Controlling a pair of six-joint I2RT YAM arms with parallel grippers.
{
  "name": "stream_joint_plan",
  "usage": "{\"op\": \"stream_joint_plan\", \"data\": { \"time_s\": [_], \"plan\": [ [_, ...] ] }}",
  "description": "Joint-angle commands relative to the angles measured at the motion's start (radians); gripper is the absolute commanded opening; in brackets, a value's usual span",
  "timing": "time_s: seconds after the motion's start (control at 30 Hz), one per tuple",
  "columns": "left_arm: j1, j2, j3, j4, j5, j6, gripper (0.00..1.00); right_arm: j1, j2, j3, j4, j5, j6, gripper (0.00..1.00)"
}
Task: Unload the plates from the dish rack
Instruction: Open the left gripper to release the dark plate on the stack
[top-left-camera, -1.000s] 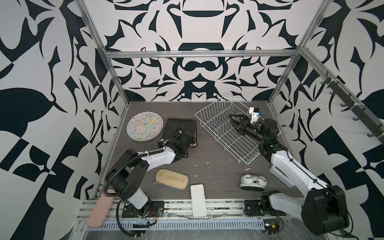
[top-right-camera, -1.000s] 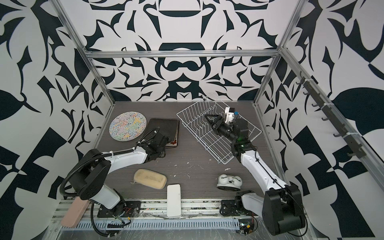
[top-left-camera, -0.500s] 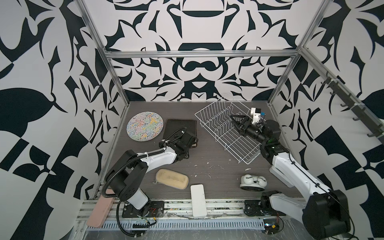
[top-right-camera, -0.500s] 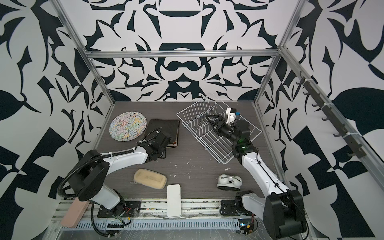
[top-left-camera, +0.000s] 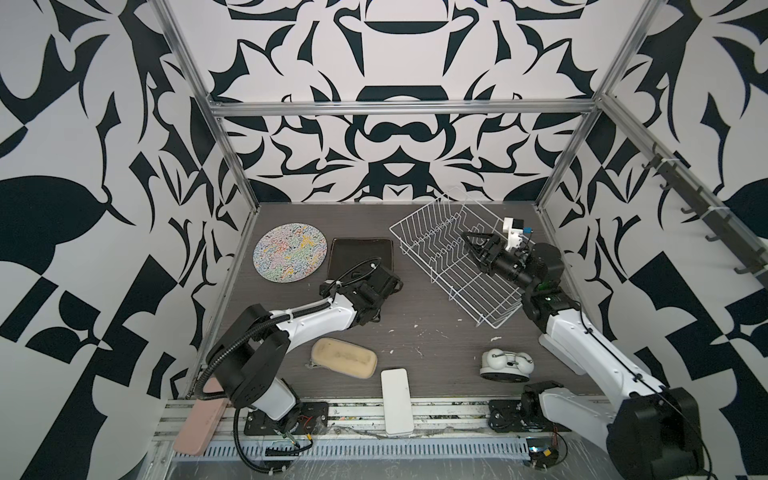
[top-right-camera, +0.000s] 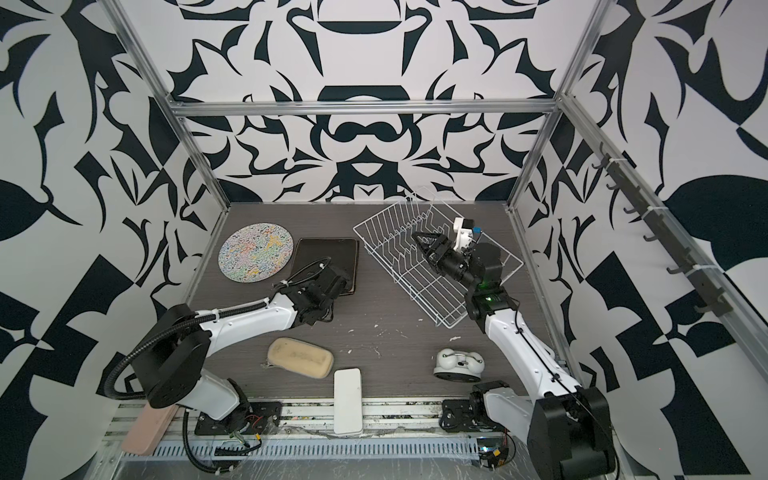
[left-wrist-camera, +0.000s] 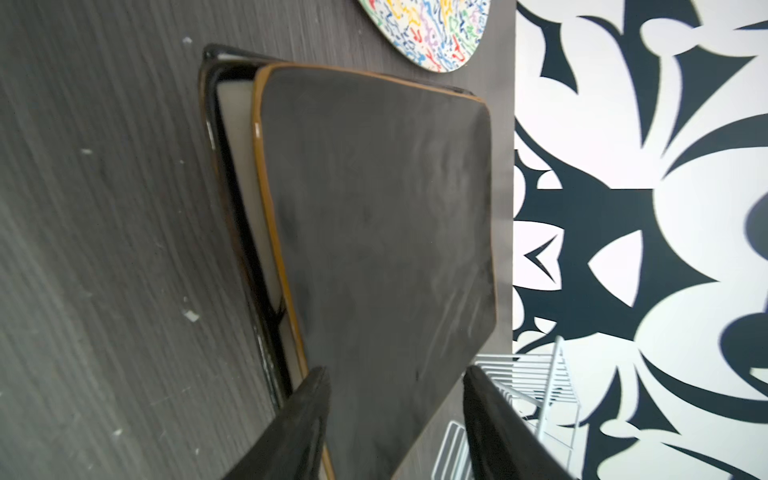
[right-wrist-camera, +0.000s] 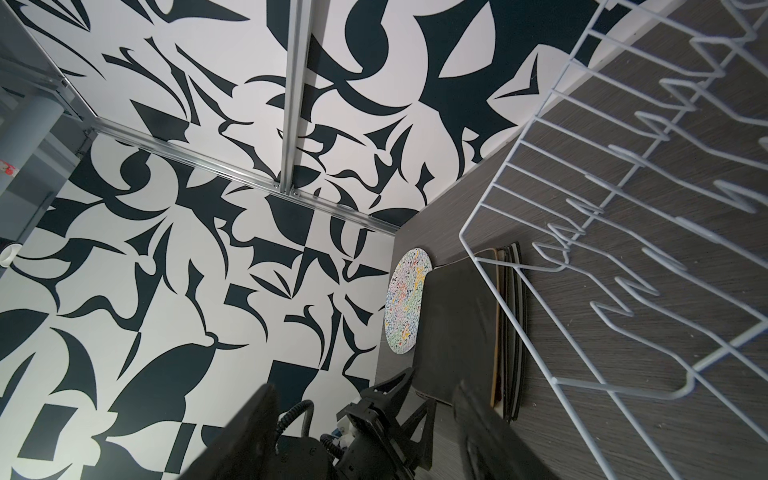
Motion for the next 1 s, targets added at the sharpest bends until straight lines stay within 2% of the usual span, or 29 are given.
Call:
{"op": "stream_joint_plan", "data": {
  "time_s": [0.0,0.3,0.4,0.7,0.77,0.9,0.93,0.97],
  "plan": [
    [-0.012,-0.02,0.028,-0.071,-0.047,-0.245,0.55,-0.005,-0.029,0.003,0.034,-0.001,-0.012,0.7],
    [-0.018,-0.031,0.055,-0.134,-0.1,-0.251,0.56,-0.007,-0.04,0.009,0.018,0.0,-0.018,0.7],
    [0.008,-0.036,0.063,-0.09,-0.091,-0.159,0.57,-0.009,-0.039,0.015,0.006,0.004,-0.028,0.7],
    [0.135,0.009,0.038,0.203,0.099,0.123,0.58,-0.011,0.006,0.038,0.005,0.002,-0.045,0.7],
    [0.151,0.017,0.035,0.273,0.126,0.21,0.68,-0.011,0.016,0.043,-0.006,0.002,-0.06,0.7],
    [0.156,0.002,-0.013,0.48,0.098,0.425,0.86,-0.016,0.024,0.069,-0.093,0.003,-0.139,0.72],
    [0.158,-0.005,-0.008,0.493,0.095,0.477,1.0,-0.017,0.024,0.081,-0.135,0.01,-0.172,0.73],
    [0.164,-0.014,0.003,0.483,0.097,0.527,0.99,-0.017,0.023,0.091,-0.173,0.021,-0.205,0.76]
  ]
}}
